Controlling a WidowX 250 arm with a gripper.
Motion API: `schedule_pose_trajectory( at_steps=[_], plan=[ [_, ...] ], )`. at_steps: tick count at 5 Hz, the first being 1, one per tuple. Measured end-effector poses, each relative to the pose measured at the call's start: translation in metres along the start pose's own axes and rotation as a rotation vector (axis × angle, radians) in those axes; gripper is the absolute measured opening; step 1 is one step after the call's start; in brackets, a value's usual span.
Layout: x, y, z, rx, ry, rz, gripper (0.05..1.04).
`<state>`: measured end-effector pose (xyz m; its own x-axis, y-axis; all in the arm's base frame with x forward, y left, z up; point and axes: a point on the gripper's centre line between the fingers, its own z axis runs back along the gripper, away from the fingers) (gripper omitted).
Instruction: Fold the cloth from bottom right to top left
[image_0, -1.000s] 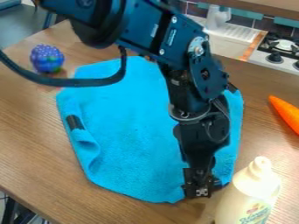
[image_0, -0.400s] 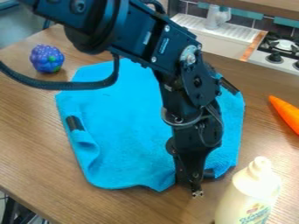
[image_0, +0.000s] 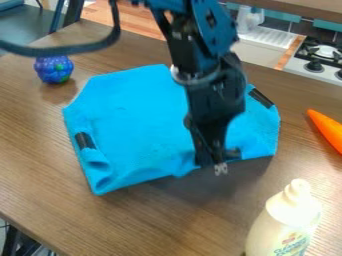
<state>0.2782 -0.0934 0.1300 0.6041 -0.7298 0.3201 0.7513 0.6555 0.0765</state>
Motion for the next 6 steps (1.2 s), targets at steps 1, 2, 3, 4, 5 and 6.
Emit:
schedule_pose_trajectory(
  at_steps=[1,2,3,4,5,6],
  plan=[
    [0.003,0.029,0.026,0.017,-0.036,0.043,0.063],
    [-0.003,0.06,0.042,0.034,-0.043,0.084,0.063],
    [-0.014,0.085,0.043,0.031,-0.025,0.11,0.063],
    [-0.023,0.113,0.043,0.027,-0.003,0.122,0.063],
    [-0.027,0.14,0.042,0.03,-0.01,0.135,0.063],
    [-0.027,0.167,0.042,0.037,-0.013,0.142,0.063]
  ],
)
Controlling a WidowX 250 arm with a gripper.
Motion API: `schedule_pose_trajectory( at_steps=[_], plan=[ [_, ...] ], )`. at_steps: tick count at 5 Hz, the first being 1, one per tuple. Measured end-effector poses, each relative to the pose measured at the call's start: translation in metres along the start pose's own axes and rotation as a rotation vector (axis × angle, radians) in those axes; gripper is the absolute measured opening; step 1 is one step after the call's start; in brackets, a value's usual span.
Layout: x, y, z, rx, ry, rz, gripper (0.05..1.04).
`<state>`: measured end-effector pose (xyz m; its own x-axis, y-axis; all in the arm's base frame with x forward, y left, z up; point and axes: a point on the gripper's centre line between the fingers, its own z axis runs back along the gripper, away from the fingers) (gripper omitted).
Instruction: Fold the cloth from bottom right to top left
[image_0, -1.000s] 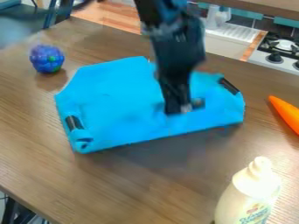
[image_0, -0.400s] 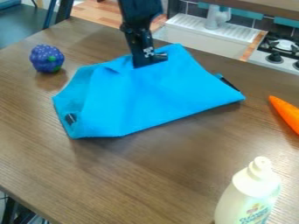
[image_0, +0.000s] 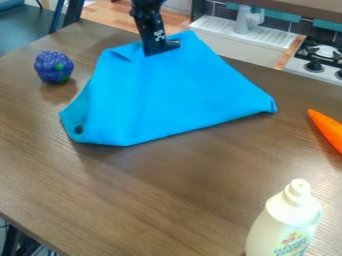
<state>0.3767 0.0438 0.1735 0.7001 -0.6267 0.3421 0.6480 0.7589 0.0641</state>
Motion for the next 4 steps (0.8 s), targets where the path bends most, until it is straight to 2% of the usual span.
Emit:
schedule_pose_trajectory(
  at_steps=[1,3,4],
  plan=[
    [0.003,0.021,-0.003,0.02,0.0,-0.006,0.063],
    [0.0,0.05,-0.019,0.035,0.051,-0.054,0.08],
    [-0.01,0.065,-0.028,0.07,0.073,-0.073,0.23]
  ],
)
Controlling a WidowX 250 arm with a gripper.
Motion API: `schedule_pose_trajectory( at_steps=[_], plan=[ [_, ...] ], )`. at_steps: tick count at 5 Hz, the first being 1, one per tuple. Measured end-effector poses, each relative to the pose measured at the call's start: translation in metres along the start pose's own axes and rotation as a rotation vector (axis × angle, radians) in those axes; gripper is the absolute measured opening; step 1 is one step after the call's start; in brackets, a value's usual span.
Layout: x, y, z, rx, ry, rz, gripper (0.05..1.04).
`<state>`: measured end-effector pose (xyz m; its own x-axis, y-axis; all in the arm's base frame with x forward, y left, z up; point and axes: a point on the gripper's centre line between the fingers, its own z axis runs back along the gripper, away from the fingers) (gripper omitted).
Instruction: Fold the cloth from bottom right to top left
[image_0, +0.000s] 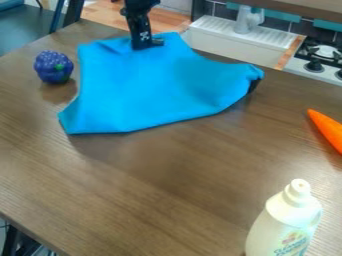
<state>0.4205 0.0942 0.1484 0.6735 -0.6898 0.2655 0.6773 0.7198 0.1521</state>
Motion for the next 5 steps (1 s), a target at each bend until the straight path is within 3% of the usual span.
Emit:
schedule_pose_trajectory(
  at_steps=[2,3,4,5],
  plan=[
    [-0.019,0.02,-0.014,0.063,0.042,-0.061,0.803],
    [-0.019,0.019,-0.011,0.038,0.031,-0.087,1.007],
    [-0.01,0.018,0.005,-0.014,-0.046,-0.085,1.007],
    [0.004,0.012,0.041,-0.069,-0.126,-0.095,1.0]
  ],
)
